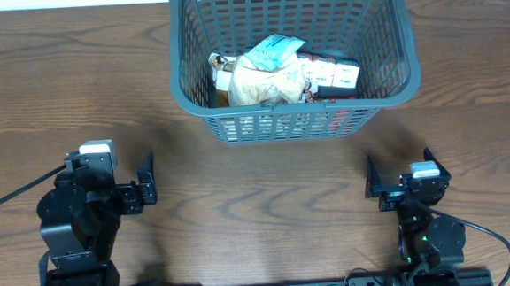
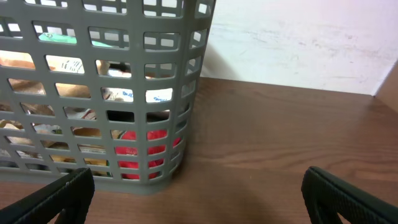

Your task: Pack container

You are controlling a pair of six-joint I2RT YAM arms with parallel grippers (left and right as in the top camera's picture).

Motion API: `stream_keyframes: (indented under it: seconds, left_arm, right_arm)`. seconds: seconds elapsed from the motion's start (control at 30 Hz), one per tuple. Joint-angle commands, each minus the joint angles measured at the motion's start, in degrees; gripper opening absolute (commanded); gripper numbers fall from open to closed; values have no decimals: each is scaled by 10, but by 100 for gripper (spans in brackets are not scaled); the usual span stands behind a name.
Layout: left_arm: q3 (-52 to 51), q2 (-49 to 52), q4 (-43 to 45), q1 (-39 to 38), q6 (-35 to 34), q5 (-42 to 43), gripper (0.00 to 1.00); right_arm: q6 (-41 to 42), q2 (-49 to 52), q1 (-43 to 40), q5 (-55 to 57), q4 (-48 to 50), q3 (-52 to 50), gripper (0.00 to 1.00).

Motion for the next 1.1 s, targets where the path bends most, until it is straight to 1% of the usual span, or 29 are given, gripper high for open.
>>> stream_keyframes:
  seconds: [0.0, 0.2, 0.33, 0.53, 0.67, 0.93, 1.07]
  left_arm:
    - [-2, 0, 0, 2, -1, -5, 99]
    - [-2, 0, -4, 1, -1, -5, 99]
    - [-3, -8, -32, -5, 0, -5, 99]
    - [-49, -58, -26, -40, 2, -5, 99]
    - [-111, -106, 33, -47, 2, -5, 99]
    - [-243, -194, 210, -49, 2, -8, 99]
    - [-293, -228, 273, -65, 2, -37, 99]
  right_arm:
    - [7, -4, -4, 0, 1, -5, 99]
    - [7, -4, -4, 0, 1, -5, 99]
    - [7, -4, -4, 0, 1, -5, 99]
    - [7, -4, -4, 0, 1, -5, 99]
    - [7, -4, -4, 0, 1, -5, 99]
    - [7, -4, -4, 0, 1, -5, 99]
    - [7, -4, -4, 0, 1, -5, 99]
